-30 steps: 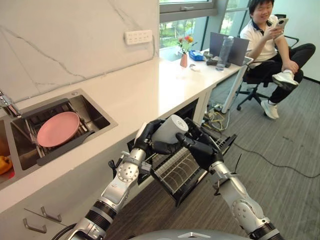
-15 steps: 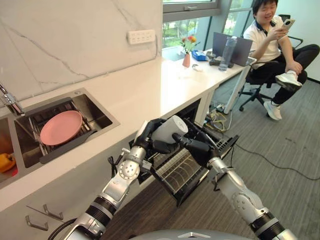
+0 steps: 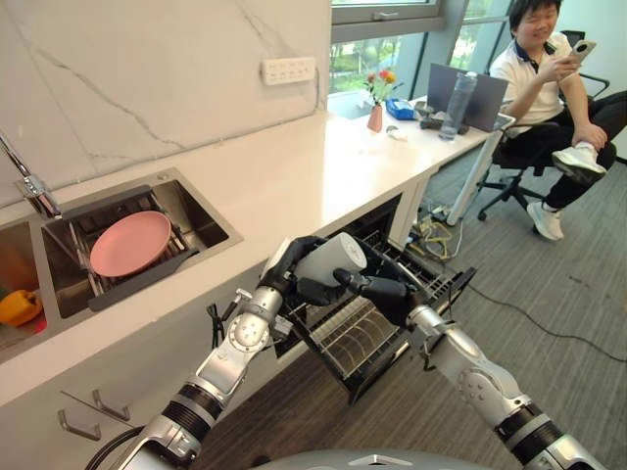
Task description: Place the dishes in the dishwasher.
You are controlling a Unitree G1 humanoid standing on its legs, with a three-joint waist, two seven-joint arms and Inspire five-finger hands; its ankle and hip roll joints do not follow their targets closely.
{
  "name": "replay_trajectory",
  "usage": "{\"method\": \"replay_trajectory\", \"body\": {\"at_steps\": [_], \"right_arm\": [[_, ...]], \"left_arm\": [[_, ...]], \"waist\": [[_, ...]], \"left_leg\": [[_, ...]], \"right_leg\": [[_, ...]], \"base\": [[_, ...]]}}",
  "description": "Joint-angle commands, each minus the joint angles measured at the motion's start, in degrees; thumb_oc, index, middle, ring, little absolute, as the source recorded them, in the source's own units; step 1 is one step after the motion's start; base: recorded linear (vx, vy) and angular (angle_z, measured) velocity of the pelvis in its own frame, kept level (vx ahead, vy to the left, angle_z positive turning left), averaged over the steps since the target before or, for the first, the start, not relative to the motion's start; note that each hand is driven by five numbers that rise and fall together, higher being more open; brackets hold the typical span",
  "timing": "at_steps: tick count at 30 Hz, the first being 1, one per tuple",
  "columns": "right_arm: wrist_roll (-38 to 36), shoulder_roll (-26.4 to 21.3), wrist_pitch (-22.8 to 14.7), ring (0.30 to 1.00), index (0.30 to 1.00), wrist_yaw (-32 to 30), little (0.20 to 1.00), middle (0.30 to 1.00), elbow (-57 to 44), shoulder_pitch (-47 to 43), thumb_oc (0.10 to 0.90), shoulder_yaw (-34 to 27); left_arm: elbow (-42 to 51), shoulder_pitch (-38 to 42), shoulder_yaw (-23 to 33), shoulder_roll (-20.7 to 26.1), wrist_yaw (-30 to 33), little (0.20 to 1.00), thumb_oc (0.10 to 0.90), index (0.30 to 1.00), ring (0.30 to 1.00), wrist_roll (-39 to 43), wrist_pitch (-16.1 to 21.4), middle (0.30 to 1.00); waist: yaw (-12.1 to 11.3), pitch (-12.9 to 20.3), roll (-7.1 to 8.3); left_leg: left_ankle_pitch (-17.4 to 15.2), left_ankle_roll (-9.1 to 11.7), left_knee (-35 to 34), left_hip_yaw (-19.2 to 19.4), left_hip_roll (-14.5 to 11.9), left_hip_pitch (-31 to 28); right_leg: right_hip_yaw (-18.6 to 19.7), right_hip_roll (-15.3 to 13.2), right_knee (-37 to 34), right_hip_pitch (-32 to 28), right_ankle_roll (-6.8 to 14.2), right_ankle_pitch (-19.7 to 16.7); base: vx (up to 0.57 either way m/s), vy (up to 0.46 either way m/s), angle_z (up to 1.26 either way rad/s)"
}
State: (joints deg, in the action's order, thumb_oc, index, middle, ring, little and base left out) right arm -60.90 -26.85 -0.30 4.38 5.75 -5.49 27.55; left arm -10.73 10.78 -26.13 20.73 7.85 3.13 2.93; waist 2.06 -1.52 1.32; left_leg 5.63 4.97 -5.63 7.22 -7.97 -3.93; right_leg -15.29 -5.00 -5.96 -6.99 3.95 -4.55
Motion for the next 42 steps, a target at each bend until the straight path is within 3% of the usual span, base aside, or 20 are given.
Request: {"method": "replay_trajectory", "body": {"at_steps": [1,5,11,20,27,28,29,30,42], "right_arm": [[-1.3,8.2,-3.5,0.9,0.9,6.7,0.9,0.9,-8.4,-13.4,0.8,4.8],[-0.4,11.4,-5.4,0.9,0.9,3.2,0.9,0.9,-8.3,-13.5,0.8,4.7],[4.5,12.3,-6.4,0.9,0.9,1.2,0.9,0.9,-9.6,-14.5,0.8,6.1],[2.9,14.0,-7.8,0.9,0.9,0.5,0.9,0.9,-11.9,-18.4,0.8,10.2],[-0.1,16.4,-8.6,0.9,0.9,-0.6,0.9,0.9,-11.5,-20.0,0.8,11.7],[-0.1,16.6,-8.7,0.622,0.622,-0.9,0.622,0.622,-11.5,-20.0,0.615,11.8],[-0.1,16.6,-8.7,0.488,0.488,-0.9,0.488,0.488,-11.5,-20.0,0.525,11.8],[0.3,16.8,-9.0,0.3,0.3,-1.7,0.3,0.3,-11.4,-19.8,0.4,11.7],[2.8,17.1,-9.8,0.3,0.3,-5.0,0.3,0.3,-11.4,-18.3,0.4,10.5]], "left_arm": [[-1.7,16.7,-7.6,-4.5,-1.1,0.3,0.4,0.3,0.3,-2.0,6.0,0.3],[-2.0,16.8,-7.1,-4.8,0.6,0.3,0.4,0.3,0.3,-0.8,5.4,0.3],[-1.0,17.9,-8.9,-4.6,4.3,0.3,0.4,0.3,0.3,-6.6,5.7,0.3],[-3.1,21.4,-13.3,-4.5,9.8,0.3,0.4,0.3,0.3,-18.3,6.1,0.3],[-6.2,22.8,-15.5,-5.9,10.8,0.3,0.4,0.3,0.3,-20.4,5.4,0.3],[-6.5,22.7,-15.6,-6.2,10.9,0.3,0.4,0.3,0.3,-20.0,5.4,0.3],[-6.5,22.7,-15.6,-6.2,10.9,0.3,0.4,0.3,0.3,-20.0,5.4,0.3],[-6.9,22.7,-15.7,-6.5,11.1,0.3,0.4,0.3,0.3,-19.4,5.3,0.3],[-6.8,22.9,-15.5,-6.9,12.2,0.3,0.4,0.3,0.3,-17.3,4.7,0.3]], "waist": [[-0.8,-0.4,-0.08],[-0.7,-0.5,-0.3],[-1.0,-0.9,-0.32],[-1.5,-1.4,0.06],[-1.6,-1.6,0.13],[-1.6,-1.6,0.12],[-1.6,-1.6,0.12],[-1.6,-1.7,0.05],[-1.3,-1.7,-0.07]], "left_leg": [[-6.9,-1.3,0.6,-0.3,2.8,-3.0],[-6.9,-1.4,0.6,-0.3,2.9,-3.0],[-7.0,-1.6,0.6,-0.7,3.1,-2.7],[-7.1,-1.8,0.6,-1.1,3.4,-2.1],[-7.1,-1.8,0.6,-1.2,3.6,-1.7],[-7.1,-1.9,0.6,-1.2,3.6,-1.7],[-7.1,-1.9,0.6,-1.2,3.6,-1.7],[-7.1,-1.9,0.6,-1.3,3.7,-1.6],[-7.3,-2.1,0.6,-1.3,3.9,-1.7]], "right_leg": [[-0.5,-2.8,1.0,0.4,4.4,3.3],[-0.5,-2.8,1.0,0.4,4.3,3.3],[-0.4,-2.9,1.0,0.4,4.3,3.2],[-0.4,-3.0,1.0,0.6,4.2,2.8],[-0.4,-3.1,1.1,0.7,4.2,2.6],[-0.4,-3.1,1.1,0.7,4.2,2.6],[-0.4,-3.1,1.1,0.7,4.2,2.6],[-0.4,-3.2,1.1,0.7,4.2,2.5],[-0.2,-3.2,1.2,0.7,4.1,2.3]], "base": [[0.0,0.0,0.0],[0.0,0.0,0.0],[0.0,0.001,0.01],[0.0,0.001,0.01],[0.0,0.0,0.0],[0.0,0.0,0.0],[0.0,0.0,0.0],[0.0,0.0,0.0],[0.0,0.0,0.0]]}}
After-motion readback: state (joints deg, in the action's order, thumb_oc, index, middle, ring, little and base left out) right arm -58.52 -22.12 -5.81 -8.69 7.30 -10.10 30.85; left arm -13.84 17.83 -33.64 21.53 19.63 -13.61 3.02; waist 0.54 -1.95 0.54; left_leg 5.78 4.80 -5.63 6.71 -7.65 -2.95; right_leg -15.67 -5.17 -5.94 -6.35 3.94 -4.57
